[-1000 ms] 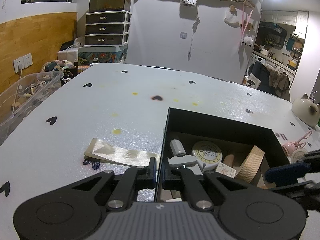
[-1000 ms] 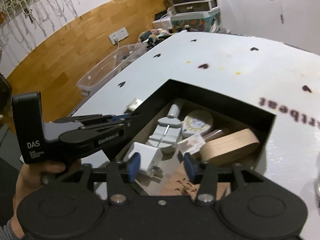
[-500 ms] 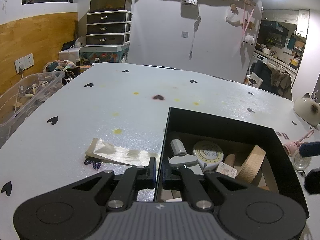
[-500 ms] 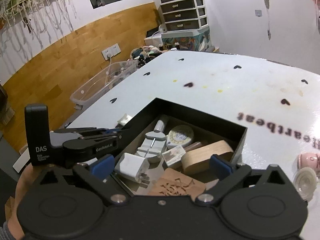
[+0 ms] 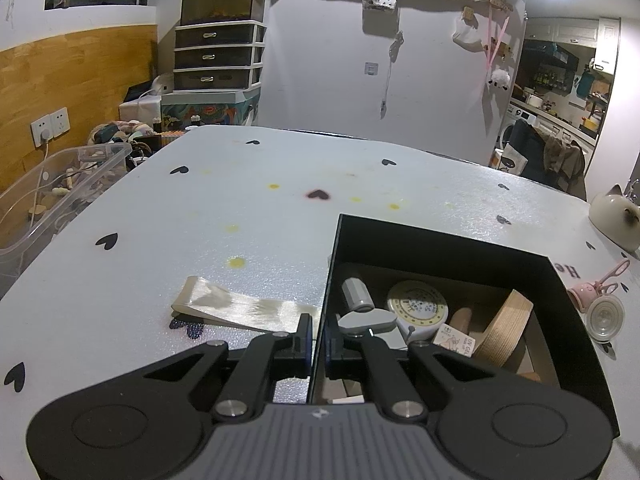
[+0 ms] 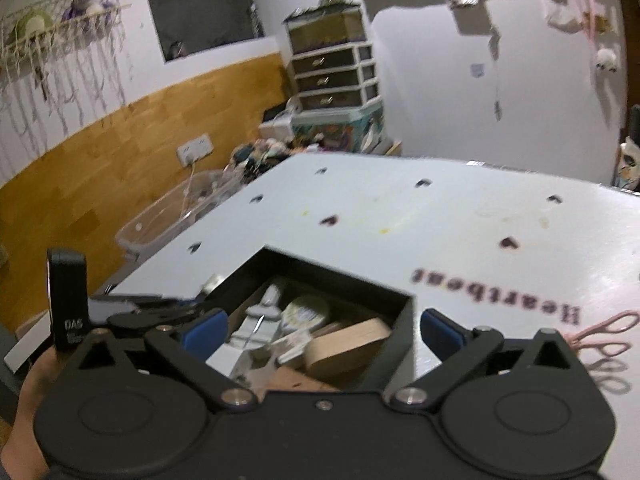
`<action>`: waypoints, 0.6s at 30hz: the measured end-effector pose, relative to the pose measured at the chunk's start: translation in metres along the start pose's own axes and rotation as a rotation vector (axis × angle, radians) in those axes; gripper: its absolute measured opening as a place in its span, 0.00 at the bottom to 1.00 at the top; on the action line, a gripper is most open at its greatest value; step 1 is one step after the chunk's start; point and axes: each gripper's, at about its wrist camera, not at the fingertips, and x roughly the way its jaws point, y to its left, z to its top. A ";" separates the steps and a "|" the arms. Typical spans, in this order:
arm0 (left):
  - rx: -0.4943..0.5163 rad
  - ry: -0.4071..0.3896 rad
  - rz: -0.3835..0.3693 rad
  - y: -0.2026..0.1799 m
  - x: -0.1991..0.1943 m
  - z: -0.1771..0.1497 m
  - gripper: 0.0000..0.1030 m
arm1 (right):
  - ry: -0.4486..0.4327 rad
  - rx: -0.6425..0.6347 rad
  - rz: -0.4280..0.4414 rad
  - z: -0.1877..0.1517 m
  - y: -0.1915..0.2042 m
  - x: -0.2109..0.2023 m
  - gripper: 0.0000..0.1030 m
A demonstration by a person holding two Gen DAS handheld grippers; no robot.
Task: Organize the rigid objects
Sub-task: 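Withdraw the right gripper from the box toward the white suction-cup piece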
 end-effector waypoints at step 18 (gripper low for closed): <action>0.001 0.000 0.000 0.000 0.000 0.000 0.05 | -0.208 0.210 -0.288 -0.016 -0.102 -0.046 1.00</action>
